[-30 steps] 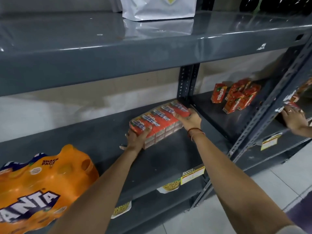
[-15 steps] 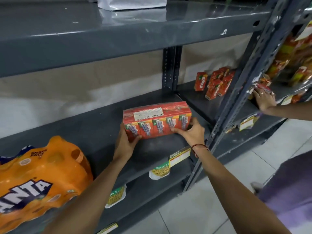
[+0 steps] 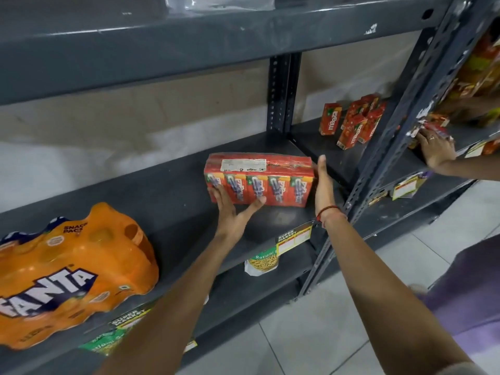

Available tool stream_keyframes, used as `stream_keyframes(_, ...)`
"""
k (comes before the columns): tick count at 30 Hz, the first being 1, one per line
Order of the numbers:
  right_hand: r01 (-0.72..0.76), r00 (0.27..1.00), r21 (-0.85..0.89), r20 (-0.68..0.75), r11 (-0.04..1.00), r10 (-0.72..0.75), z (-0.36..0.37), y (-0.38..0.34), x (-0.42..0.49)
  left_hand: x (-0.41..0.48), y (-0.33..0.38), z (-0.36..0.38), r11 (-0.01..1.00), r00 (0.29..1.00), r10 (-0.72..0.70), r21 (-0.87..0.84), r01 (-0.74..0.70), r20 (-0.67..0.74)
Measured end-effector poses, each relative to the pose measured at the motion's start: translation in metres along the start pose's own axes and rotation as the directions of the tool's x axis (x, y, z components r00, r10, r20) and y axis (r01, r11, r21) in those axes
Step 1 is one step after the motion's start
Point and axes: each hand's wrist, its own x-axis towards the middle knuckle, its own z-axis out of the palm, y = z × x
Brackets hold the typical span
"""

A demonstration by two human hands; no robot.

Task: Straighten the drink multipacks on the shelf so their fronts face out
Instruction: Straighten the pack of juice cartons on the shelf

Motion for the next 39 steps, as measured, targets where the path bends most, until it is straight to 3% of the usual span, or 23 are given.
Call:
stream_keyframes(4, 0.09, 0.981, 0.007, -0.173, 0.996, -0.087, 0.001, 0.017, -0.025, 0.038, 0.01, -0.022, 0.997, 0.981, 0.074, 0.002, -0.076, 0.18)
stream_keyframes(8, 0.209, 0.93, 0.044, -0.318, 0.977, -0.185, 0.015, 0.034, -0.068, 0.066, 0.022, -0.029, 0.991, 0.963, -0.079, -0.087, 0.105, 0.258)
stream_keyframes(11, 0.252, 0.901, 0.08, -0.382, 0.964, -0.204, 0.039, 0.045, -0.105, 0.067, 0.021, -0.03, 0.984, 0.95, -0.109, -0.107, 0.145, 0.292)
stream_keyframes(14, 0.315, 0.895, 0.036, -0.344, 0.948, -0.284, 0.068, 0.057, -0.14, 0.052, 0.013, -0.035, 0.949, 0.97, -0.198, -0.221, 0.225, 0.138)
stream_keyframes(17, 0.383, 0.912, -0.019, -0.151, 0.923, -0.382, 0.095, 0.066, -0.169, 0.025, -0.006, -0.047, 0.852, 0.933, -0.349, -0.444, 0.277, -0.087)
stream_keyframes(19, 0.403, 0.915, -0.098, 0.023, 0.91, -0.402, 0.105, 0.071, -0.178, -0.001, -0.022, -0.052, 0.77, 0.858, -0.456, -0.589, 0.246, -0.237)
stream_keyframes(21, 0.4, 0.904, -0.127, 0.215, 0.907, -0.369, 0.105, 0.072, -0.175, -0.03, -0.036, -0.048, 0.76, 0.754, -0.508, -0.628, 0.166, -0.416)
stream_keyframes(22, 0.383, 0.902, -0.111, 0.259, 0.917, -0.346, 0.101, 0.07, -0.169, -0.044, -0.04, -0.043, 0.793, 0.721, -0.469, -0.603, 0.09, -0.51)
stream_keyframes(24, 0.341, 0.93, -0.049, 0.165, 0.939, -0.33, 0.091, 0.056, -0.147, -0.068, -0.038, -0.029, 0.888, 0.725, -0.298, -0.459, -0.028, -0.621)
stream_keyframes(26, 0.291, 0.957, -0.061, 0.022, 0.955, -0.29, 0.084, 0.036, -0.111, -0.08, -0.034, -0.014, 0.943, 0.802, -0.158, -0.329, -0.05, -0.577)
stream_keyframes(28, 0.253, 0.967, -0.226, 0.039, 0.941, -0.25, 0.079, 0.015, -0.07, -0.08, -0.03, -0.005, 0.974, 0.865, -0.066, -0.22, -0.052, -0.497)
stream_keyframes(30, 0.213, 0.977, -0.302, 0.087, 0.929, -0.195, 0.074, 0.001, -0.033, -0.073, -0.027, -0.001, 0.997, 0.875, 0.014, -0.063, -0.05, -0.483)
stream_keyframes(34, 0.083, 0.986, -0.249, 0.16, 0.965, -0.044, 0.069, -0.006, 0.01, -0.061, -0.025, -0.008, 0.994, 0.84, 0.078, 0.111, -0.022, -0.538)
stream_keyframes(39, 0.009, 0.964, -0.176, 0.265, 0.984, 0.039, 0.068, 0.004, 0.022, -0.046, -0.029, -0.037, 0.991, 0.88, 0.014, 0.127, 0.053, -0.474)
